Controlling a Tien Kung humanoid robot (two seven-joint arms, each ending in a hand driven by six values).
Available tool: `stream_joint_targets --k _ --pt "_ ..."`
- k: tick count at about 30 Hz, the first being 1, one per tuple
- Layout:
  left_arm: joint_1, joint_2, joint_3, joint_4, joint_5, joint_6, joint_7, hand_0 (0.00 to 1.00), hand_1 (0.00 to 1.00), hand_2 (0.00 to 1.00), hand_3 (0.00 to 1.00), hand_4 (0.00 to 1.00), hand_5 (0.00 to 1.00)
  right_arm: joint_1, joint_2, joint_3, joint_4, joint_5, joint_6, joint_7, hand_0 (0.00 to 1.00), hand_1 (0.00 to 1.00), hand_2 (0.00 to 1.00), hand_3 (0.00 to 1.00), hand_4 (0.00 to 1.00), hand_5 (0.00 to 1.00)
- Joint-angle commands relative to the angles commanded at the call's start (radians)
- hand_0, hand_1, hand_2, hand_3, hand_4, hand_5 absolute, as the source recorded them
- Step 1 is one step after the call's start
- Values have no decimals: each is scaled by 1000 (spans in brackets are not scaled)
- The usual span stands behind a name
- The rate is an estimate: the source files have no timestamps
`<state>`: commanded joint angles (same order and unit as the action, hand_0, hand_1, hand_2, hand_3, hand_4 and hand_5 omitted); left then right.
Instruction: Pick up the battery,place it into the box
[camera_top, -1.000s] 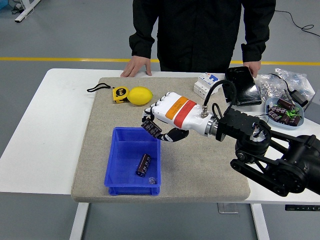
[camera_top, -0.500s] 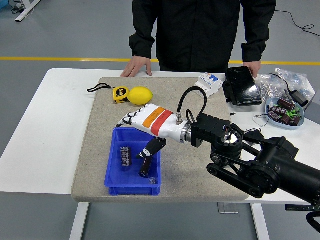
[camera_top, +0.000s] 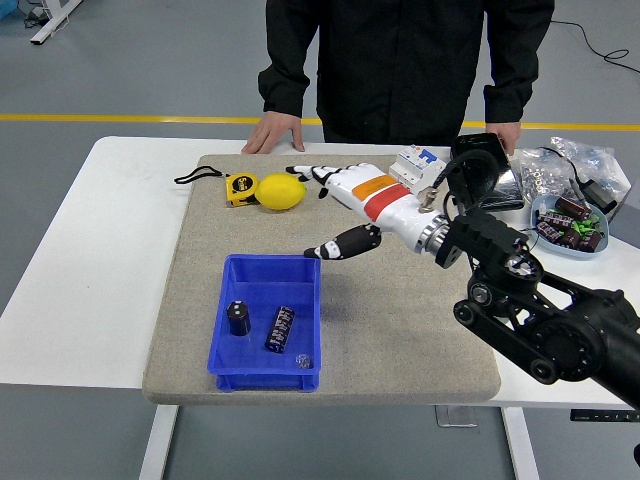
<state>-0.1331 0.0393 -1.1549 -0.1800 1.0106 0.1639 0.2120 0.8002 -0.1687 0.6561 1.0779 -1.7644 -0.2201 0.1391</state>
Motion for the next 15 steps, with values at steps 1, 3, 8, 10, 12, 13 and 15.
stream_joint_targets --k 1,3,8,10,12,13,15 --pt "0 -1 -3 0 4 0 1 732 690 699 591 645 553 -23 -13 24 2 45 3 9 448 571 795 918 998 404" --pt "0 -1 -11 0 15 -1 2 732 689 698 591 644 551 -68 -32 66 5 130 8 38 632 658 815 869 998 400" --pt "2 -8 -31 0 42 0 6 732 689 698 590 644 553 -178 -57 183 0 337 18 112 784 746 867 871 998 404" --pt "2 -9 -34 0 45 0 7 732 689 698 590 644 553 -215 -65 232 -1 422 39 119 784 746 867 871 998 404" --pt "2 -9 -29 0 44 -1 6 732 689 698 590 644 553 -253 -73 284 2 506 74 115 784 746 867 871 998 404" --pt "3 -9 -26 0 43 -1 5 732 689 698 590 644 553 -274 -78 311 8 552 92 113 784 746 867 871 998 404" --pt "4 -11 -25 0 43 -2 5 731 689 690 586 646 566 -313 -83 356 26 636 125 110 839 806 886 902 998 440"
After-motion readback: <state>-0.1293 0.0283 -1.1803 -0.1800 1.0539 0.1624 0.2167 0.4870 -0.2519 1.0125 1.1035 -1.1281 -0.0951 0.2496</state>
